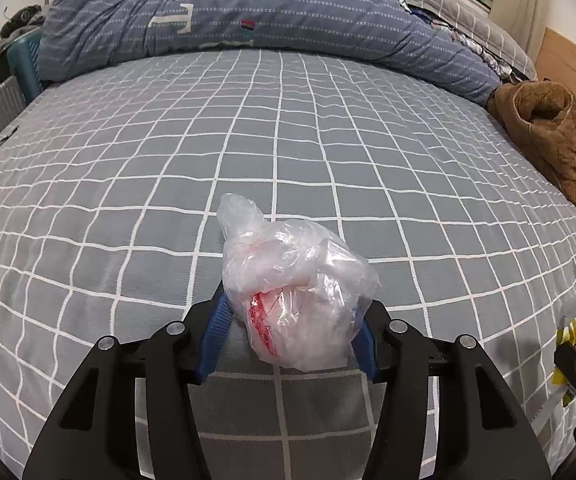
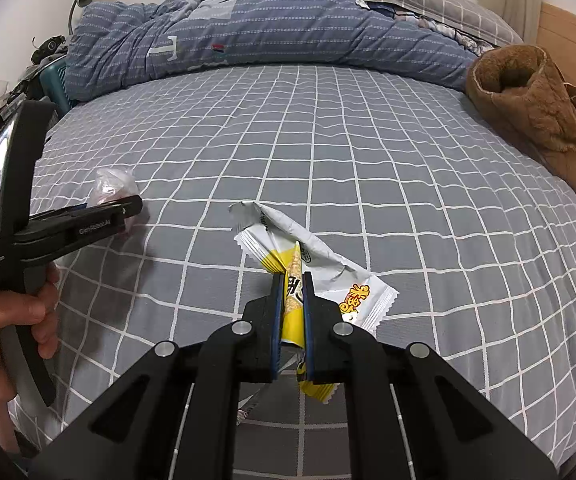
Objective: Collect trash
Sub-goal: 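Lift the yellow wrapper and plastic bag and carry both to the bin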
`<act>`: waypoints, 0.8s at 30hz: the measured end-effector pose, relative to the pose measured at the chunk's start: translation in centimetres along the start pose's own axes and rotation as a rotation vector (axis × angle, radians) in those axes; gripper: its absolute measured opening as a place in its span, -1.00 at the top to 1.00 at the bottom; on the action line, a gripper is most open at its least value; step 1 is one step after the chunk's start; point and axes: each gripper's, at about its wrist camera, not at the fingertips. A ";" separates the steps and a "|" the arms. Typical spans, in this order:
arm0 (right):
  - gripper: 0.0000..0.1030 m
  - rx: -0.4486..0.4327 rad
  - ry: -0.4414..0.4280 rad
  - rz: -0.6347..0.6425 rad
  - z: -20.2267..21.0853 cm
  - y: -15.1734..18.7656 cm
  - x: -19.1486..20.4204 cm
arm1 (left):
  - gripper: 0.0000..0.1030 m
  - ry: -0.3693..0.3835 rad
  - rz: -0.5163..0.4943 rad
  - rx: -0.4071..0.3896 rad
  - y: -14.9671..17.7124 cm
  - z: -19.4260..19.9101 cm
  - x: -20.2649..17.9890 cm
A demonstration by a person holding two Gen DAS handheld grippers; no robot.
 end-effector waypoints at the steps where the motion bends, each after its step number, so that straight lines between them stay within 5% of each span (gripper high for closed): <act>1: 0.84 0.001 0.001 -0.001 0.1 0.0 0.0 | -0.01 0.001 -0.003 -0.001 0.0 0.2 0.0; 16: 0.84 -0.024 0.012 0.000 5.2 0.4 0.9 | -0.01 0.031 -0.003 -0.058 1.7 8.9 -1.0; 24: 0.84 -0.041 0.014 -0.006 9.3 1.6 1.3 | -0.01 0.046 0.012 -0.021 5.3 13.6 -1.7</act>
Point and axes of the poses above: each gripper's, at about its wrist camera, not at the fingertips, and z roughly against the way its jaws point, x to its left, y to its underside, and after that the axes turned 7 degrees about z, right-handed
